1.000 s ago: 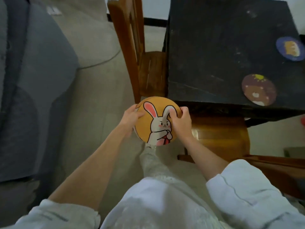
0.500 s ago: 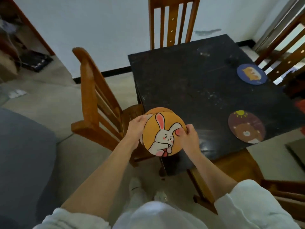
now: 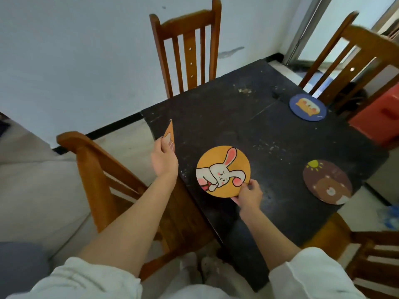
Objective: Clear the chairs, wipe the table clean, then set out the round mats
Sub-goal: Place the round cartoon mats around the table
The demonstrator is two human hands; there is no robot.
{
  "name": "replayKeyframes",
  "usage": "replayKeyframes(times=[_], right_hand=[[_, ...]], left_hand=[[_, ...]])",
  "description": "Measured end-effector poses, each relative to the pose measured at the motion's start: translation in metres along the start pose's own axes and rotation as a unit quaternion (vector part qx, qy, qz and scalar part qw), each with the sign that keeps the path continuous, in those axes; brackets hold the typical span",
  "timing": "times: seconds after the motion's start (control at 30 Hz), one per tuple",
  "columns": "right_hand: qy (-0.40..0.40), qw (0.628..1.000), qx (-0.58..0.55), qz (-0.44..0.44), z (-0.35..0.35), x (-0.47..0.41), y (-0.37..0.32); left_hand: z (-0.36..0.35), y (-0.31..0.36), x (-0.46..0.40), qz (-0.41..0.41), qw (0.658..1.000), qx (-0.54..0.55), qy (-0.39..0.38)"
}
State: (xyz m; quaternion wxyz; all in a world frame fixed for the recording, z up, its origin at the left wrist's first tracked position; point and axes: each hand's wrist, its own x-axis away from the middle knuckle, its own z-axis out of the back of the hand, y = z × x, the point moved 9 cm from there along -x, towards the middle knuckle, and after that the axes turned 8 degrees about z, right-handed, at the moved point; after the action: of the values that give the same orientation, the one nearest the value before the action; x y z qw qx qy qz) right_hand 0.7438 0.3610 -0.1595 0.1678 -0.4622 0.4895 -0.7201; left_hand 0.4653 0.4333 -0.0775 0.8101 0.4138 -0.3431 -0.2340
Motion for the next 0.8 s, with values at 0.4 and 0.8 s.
replayKeyframes(times=[0.4, 0.8], right_hand=[[-0.002, 0.991, 0.126, -0.047, -0.022, -0.029, 0.05], [-0.013, 0.968, 0.248, -0.023, -0.023, -0.03, 0.048]], left_hand=[[0.004, -0.022, -0.016, 0.026, 0.999, -0.018, -0.027], [0.007, -0.024, -0.007, 0.03, 0.999, -0.015, -0.036]])
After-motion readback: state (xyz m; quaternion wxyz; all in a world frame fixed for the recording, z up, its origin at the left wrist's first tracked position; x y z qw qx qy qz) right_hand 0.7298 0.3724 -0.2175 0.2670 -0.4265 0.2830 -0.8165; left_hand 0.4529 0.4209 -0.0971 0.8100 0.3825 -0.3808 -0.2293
